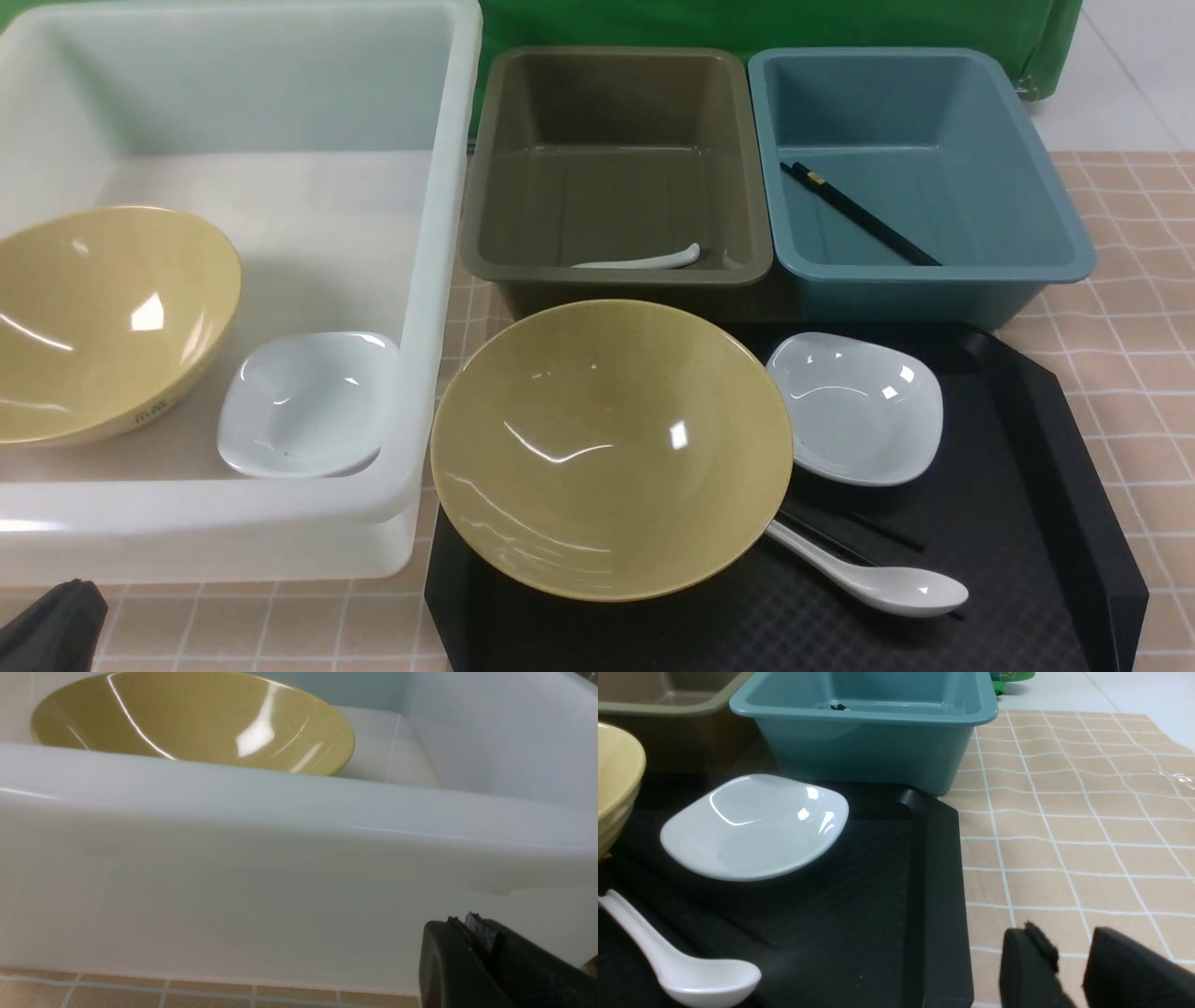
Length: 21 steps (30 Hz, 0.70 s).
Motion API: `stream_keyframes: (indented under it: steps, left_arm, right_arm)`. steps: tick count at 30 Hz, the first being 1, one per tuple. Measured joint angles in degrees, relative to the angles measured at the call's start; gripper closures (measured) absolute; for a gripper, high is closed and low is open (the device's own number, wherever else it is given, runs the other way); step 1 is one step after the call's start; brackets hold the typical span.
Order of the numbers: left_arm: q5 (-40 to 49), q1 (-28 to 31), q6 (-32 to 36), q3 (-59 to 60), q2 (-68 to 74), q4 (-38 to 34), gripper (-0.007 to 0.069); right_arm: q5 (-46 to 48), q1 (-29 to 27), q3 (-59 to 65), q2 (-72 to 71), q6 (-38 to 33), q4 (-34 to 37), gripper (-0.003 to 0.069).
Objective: On brown table put chopsticks spoon bowls plates into blue grey white boxes.
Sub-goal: 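Grasp the large bowl on the tray by its rim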
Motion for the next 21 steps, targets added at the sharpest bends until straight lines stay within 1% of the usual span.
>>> stream_keyframes:
  steps: [15, 17, 21]
  left_arm:
    - [-0.21, 0.0, 0.0, 0.0, 0.0, 0.16, 0.0631]
    - [-1.75, 0.0, 0.0, 0.0, 0.0, 0.16, 0.0631]
    - [-11.28, 0.0, 0.0, 0.0, 0.0, 0.16, 0.0631]
  right_arm:
    - [0.0, 0.0, 0.0, 0.0, 0.0, 0.0, 0.0421]
    - [0.0, 0.0, 0.0, 0.0, 0.0, 0.0, 0.0421]
    - [0.0, 0.0, 0.0, 0.0, -0.25, 0.0, 0.0421]
